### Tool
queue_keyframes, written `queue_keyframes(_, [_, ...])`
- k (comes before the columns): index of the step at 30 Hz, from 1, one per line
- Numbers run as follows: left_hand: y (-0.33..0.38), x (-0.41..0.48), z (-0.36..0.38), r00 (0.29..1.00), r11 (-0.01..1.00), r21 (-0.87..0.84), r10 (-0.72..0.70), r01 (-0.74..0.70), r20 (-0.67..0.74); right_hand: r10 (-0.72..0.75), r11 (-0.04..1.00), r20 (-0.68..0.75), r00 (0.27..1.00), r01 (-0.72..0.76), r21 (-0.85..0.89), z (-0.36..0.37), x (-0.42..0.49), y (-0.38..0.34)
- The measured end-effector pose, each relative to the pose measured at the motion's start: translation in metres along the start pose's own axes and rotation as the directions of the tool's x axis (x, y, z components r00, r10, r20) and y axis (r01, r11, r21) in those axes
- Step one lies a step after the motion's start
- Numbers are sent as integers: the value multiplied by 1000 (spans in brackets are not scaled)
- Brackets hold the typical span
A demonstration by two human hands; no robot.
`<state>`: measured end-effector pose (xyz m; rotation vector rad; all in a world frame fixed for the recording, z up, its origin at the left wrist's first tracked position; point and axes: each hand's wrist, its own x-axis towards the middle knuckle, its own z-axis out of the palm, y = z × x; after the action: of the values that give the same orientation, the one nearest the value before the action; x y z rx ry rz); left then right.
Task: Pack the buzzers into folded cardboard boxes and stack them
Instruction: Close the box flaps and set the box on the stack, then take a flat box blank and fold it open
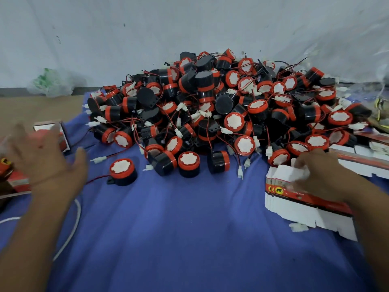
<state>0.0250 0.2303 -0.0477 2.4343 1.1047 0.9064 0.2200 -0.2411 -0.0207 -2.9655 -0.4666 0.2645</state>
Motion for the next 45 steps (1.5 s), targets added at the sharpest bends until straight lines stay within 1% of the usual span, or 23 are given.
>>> queue_keyframes(1, [18,-11,1,990,987,-84,132,-136,-59,-12,999,-65,998,14,30,-2,1,0])
queue_keyframes(3, [59,-42,-3,904,881,-204,413,-428,-113,-74,985,-144,987,95,145,-8,-1,0])
queue_keyframes(5, [90,-76,1,813,739,-408,583,-535,-10,-141,936,-207,968,198,290,-20,-9,-4])
queue_keyframes(6, [99,-91,4,781,698,-499,621,-514,65,-168,894,-260,951,258,365,-26,-14,-9])
queue_keyframes(8, [114,-116,9,729,701,-639,610,-316,309,-201,742,-402,893,407,533,-32,-25,-25])
queue_keyframes(10, [122,-133,13,601,673,-736,622,-82,502,-215,567,-460,861,494,659,-27,-34,-49])
queue_keyframes(12, [126,-143,14,492,584,-810,689,59,532,-239,554,-463,853,512,656,-7,-37,-74])
queue_keyframes(15, [127,-146,19,542,597,-802,667,21,511,-214,698,-559,801,526,486,23,-32,-101])
queue_keyframes(18, [122,-144,26,612,639,-770,607,3,506,-165,710,-675,719,562,425,32,-28,-110])
queue_keyframes(21, [119,-137,30,713,701,-702,430,123,554,-15,622,-700,714,555,553,27,-27,-107])
queue_keyframes(22, [118,-135,30,755,747,-660,385,83,531,47,566,-693,719,553,612,24,-27,-105])
queue_keyframes(24, [115,-133,29,801,815,-566,419,-125,428,150,482,-686,712,553,680,17,-28,-103])
queue_keyframes(25, [116,-134,27,772,788,-591,480,-171,417,174,459,-680,713,552,696,15,-30,-104])
queue_keyframes(26, [118,-135,26,709,721,-680,549,-134,442,171,445,-670,723,550,707,13,-32,-106])
queue_keyframes(28, [122,-139,22,572,519,-843,652,141,497,111,438,-630,768,532,725,17,-38,-115])
queue_keyframes(29, [124,-141,19,556,450,-865,671,222,491,70,448,-605,793,517,729,22,-41,-121])
queue_keyframes(32, [125,-144,18,647,498,-860,619,114,444,-34,494,-557,830,498,712,38,-49,-137])
queue_keyframes(34, [122,-143,21,701,509,-842,536,177,471,-94,523,-559,824,519,677,45,-52,-143])
queue_keyframes(35, [122,-143,23,710,453,-841,486,295,510,-142,529,-544,827,528,665,48,-53,-145])
queue_keyframes(37, [122,-139,27,644,210,-759,421,616,639,-292,577,-485,824,556,598,54,-56,-150])
queue_keyframes(39, [124,-136,25,580,29,-643,401,765,709,-419,681,-422,804,586,440,63,-58,-155])
queue_keyframes(42, [123,-137,26,598,19,-651,376,759,708,-473,721,-389,790,601,345,76,-54,-157])
queue_keyframes(45, [121,-131,30,757,42,-785,238,618,608,-477,745,-273,835,549,378,80,-42,-145])
